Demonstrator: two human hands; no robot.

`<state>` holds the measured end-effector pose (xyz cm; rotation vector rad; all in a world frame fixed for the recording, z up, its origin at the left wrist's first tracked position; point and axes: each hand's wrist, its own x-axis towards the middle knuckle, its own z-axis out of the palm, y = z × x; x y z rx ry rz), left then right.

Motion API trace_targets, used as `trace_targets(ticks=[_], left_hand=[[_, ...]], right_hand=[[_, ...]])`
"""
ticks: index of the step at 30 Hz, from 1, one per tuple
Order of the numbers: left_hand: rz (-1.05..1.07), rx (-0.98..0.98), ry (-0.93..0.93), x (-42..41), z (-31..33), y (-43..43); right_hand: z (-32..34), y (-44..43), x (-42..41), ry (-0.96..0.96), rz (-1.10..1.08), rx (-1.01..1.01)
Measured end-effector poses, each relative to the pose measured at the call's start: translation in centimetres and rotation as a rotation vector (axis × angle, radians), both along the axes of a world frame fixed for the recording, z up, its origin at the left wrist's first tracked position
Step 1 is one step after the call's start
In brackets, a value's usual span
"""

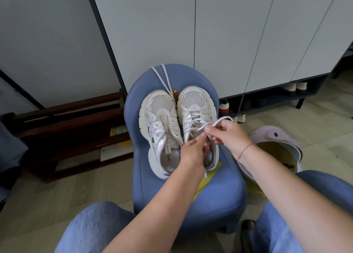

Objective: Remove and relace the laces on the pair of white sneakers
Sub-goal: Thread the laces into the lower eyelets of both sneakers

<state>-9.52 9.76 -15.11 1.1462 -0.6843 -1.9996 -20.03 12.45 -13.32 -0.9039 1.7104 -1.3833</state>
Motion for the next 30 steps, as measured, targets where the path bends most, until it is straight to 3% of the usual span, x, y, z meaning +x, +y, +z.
trace_targets(ticks=[3, 9, 13, 18, 21, 23, 27, 30], left_hand=[[0.003, -0.002, -0.005, -0.1, -0.2, 0.0], [0.008, -0.126, -0.108, 0.1, -0.5, 0.8], [-0.03, -0.253, -0.209, 1.6, 0.1, 2.7], [-0.548, -0.537, -0.395, 4.5, 0.5, 4.5], [-0.963, -0.503, -0.413, 5.7, 0.0, 4.9], [-1.093, -0.448, -0.438, 6.2, -0.1, 4.8], [-0.997, -0.481, -0.517, 6.3, 0.9, 3.5], [-0.809, -0.521, -0.568, 5.8, 1.9, 2.3]], right_hand=[[-0.3, 0.0, -0.4, 0.034, 0.081, 0.024], [-0.4, 0.3, -0.4, 0.378, 0.018, 0.045], [-0.3, 0.3, -0.8, 0.365, 0.004, 0.006], [0.0, 0.4, -1.1, 0.294, 0.025, 0.002], [0.0, 0.4, -1.0, 0.271, 0.016, 0.019], [-0.1, 0.4, -1.0, 0.234, 0.007, 0.029], [-0.4, 0.2, -1.1, 0.231, -0.004, 0.061], [-0.4, 0.2, -1.1, 0.236, -0.006, 0.071]])
